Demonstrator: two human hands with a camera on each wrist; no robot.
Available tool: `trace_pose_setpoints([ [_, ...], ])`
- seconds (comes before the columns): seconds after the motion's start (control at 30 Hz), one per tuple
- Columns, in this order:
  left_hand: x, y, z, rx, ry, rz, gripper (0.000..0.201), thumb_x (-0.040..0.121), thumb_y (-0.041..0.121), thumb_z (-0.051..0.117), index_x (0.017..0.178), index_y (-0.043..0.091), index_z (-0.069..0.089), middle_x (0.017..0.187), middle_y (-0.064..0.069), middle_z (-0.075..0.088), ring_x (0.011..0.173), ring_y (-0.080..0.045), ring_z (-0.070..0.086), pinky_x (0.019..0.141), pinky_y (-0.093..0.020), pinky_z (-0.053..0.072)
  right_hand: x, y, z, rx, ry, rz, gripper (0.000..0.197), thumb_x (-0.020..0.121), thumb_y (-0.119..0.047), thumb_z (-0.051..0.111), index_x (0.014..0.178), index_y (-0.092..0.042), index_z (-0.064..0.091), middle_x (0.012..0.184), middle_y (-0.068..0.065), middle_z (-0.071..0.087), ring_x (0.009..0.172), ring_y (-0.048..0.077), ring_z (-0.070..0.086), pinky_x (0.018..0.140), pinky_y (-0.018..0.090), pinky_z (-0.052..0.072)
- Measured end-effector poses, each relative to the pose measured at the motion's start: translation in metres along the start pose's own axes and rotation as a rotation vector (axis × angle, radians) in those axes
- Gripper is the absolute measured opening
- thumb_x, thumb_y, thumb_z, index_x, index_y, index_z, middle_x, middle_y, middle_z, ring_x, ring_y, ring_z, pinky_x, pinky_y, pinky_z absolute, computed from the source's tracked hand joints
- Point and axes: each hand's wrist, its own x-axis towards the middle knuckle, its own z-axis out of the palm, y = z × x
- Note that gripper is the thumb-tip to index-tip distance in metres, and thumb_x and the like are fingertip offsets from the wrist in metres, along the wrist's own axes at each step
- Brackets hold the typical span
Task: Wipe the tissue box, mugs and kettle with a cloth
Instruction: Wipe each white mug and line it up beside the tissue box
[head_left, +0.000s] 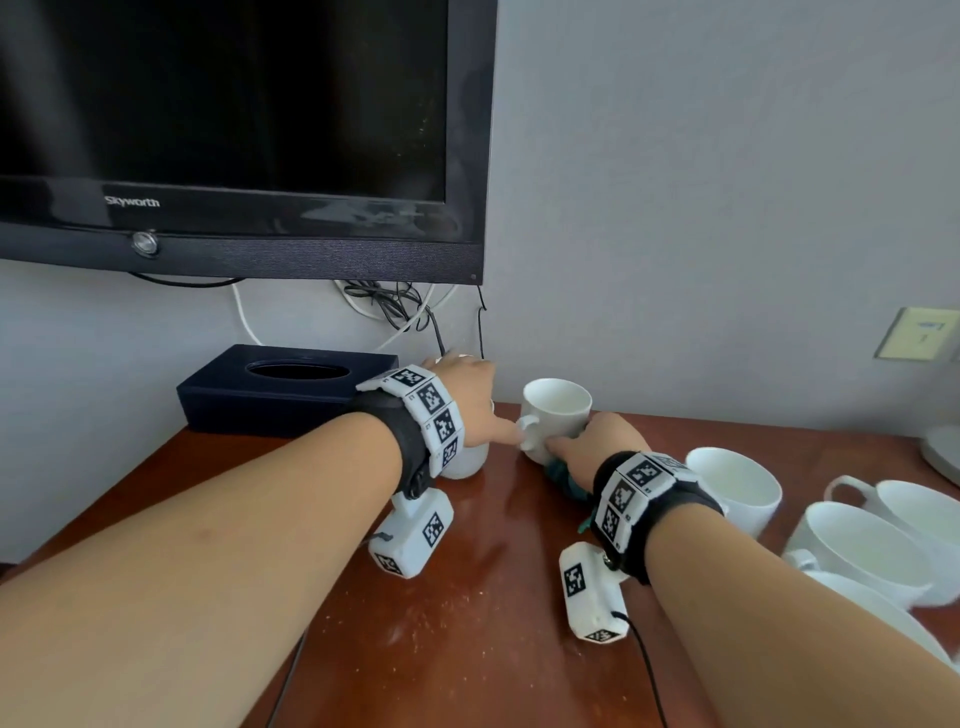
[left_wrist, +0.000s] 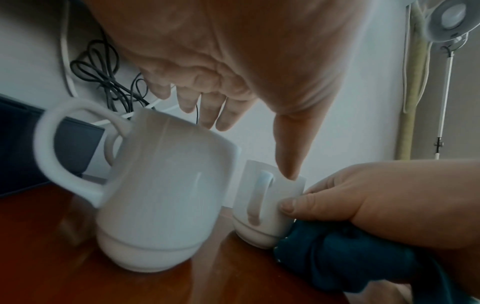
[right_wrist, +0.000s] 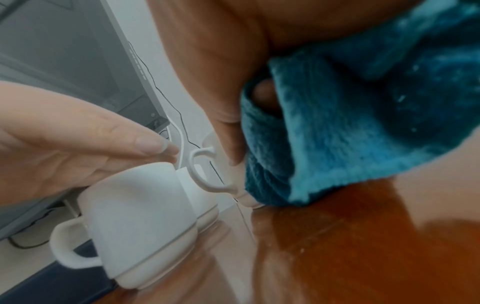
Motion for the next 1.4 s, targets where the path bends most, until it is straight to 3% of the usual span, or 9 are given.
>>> trace_pose_setpoints([
  [0.13,0.007,-0.010,0.006,0.018,-0.013,0.001,0.078,0.062,0.088,0.047,0.108,0.025,0.053,0.124,0.004,0.056,0.125,-0.027,0.046,0.106,-0.053,0.036,0.004,-0.010,0.006,-0.029,-0.007,-0.039,0.028,0.093,-0.043,0.067,0.094,-0.015,0.062,0.075,0.000,0.059,0.064,0.014,0.053,0.052,0.029,0.036],
  [0.27,0.011,-0.018,0.011,0.021,-0.028,0.003,0.067,0.069,0.086,0.051,0.102,0.028,0.049,0.125,0.000,0.059,0.126,-0.029,0.046,0.108,-0.055,0.033,0.010,-0.018,0.012,0.011,-0.036,-0.036,0.027,0.092,-0.039,0.065,0.092,-0.012,0.067,0.080,0.005,0.065,0.068,0.020,0.060,0.054,0.029,0.040],
  [0.37,0.013,-0.021,0.013,0.016,-0.047,-0.007,0.072,0.074,0.085,0.054,0.117,0.027,0.052,0.126,-0.004,0.060,0.133,-0.030,0.044,0.113,-0.056,0.030,0.016,-0.022,0.015,0.008,-0.055,-0.046,0.028,0.093,-0.039,0.063,0.086,-0.012,0.065,0.080,0.007,0.065,0.068,0.022,0.060,0.055,0.030,0.041],
  [0.47,0.011,-0.021,0.014,-0.018,-0.034,0.000,0.058,0.080,0.078,0.061,0.100,0.027,0.043,0.103,0.001,0.052,0.119,-0.030,0.053,0.099,-0.045,0.038,0.020,-0.025,0.018,-0.007,-0.067,-0.044,0.030,0.094,-0.039,0.061,0.091,-0.009,0.066,0.079,0.008,0.064,0.066,0.024,0.058,0.053,0.030,0.039],
  [0.57,0.007,-0.021,0.015,-0.058,-0.011,0.006,0.051,0.084,0.069,0.067,0.100,0.027,0.043,0.103,0.001,0.052,0.103,-0.027,0.056,0.081,-0.035,0.038,0.024,-0.026,0.021,0.009,-0.067,-0.037,0.029,0.094,-0.036,0.061,0.091,-0.008,0.066,0.077,0.008,0.063,0.065,0.024,0.058,0.052,0.030,0.038],
  [0.7,0.006,-0.022,0.015,-0.093,0.010,0.026,0.045,0.086,0.063,0.069,0.097,0.029,0.042,0.104,0.001,0.054,0.093,-0.024,0.053,0.075,-0.034,0.042,0.028,-0.027,0.022,0.018,-0.082,-0.046,0.028,0.093,-0.034,0.063,0.092,-0.007,0.068,0.080,0.010,0.066,0.072,0.028,0.061,0.057,0.031,0.043],
  [1.07,0.001,-0.022,0.012,-0.113,0.032,0.028,0.046,0.086,0.060,0.071,0.099,0.026,0.043,0.098,0.003,0.052,0.088,-0.022,0.054,0.063,-0.033,0.034,0.027,-0.027,0.023,0.068,-0.076,-0.068,0.023,0.090,-0.027,0.063,0.078,-0.007,0.064,0.067,0.006,0.059,0.058,0.022,0.053,0.051,0.029,0.037],
  [1.23,0.002,-0.025,0.013,-0.110,0.028,0.031,0.049,0.085,0.061,0.072,0.106,0.025,0.047,0.106,0.001,0.055,0.097,-0.024,0.057,0.074,-0.035,0.043,0.024,-0.027,0.022,0.089,-0.068,-0.072,0.022,0.091,-0.026,0.062,0.088,-0.005,0.069,0.071,0.007,0.063,0.062,0.023,0.056,0.053,0.029,0.041],
  [1.4,0.002,-0.027,0.010,-0.112,0.028,0.044,0.077,0.086,0.061,0.073,0.146,0.018,0.047,0.136,-0.004,0.058,0.121,-0.027,0.057,0.094,-0.035,0.049,0.024,-0.024,0.020,0.092,-0.041,-0.102,0.022,0.090,-0.027,0.065,0.095,-0.007,0.070,0.082,0.010,0.070,0.067,0.024,0.060,0.053,0.028,0.042],
])
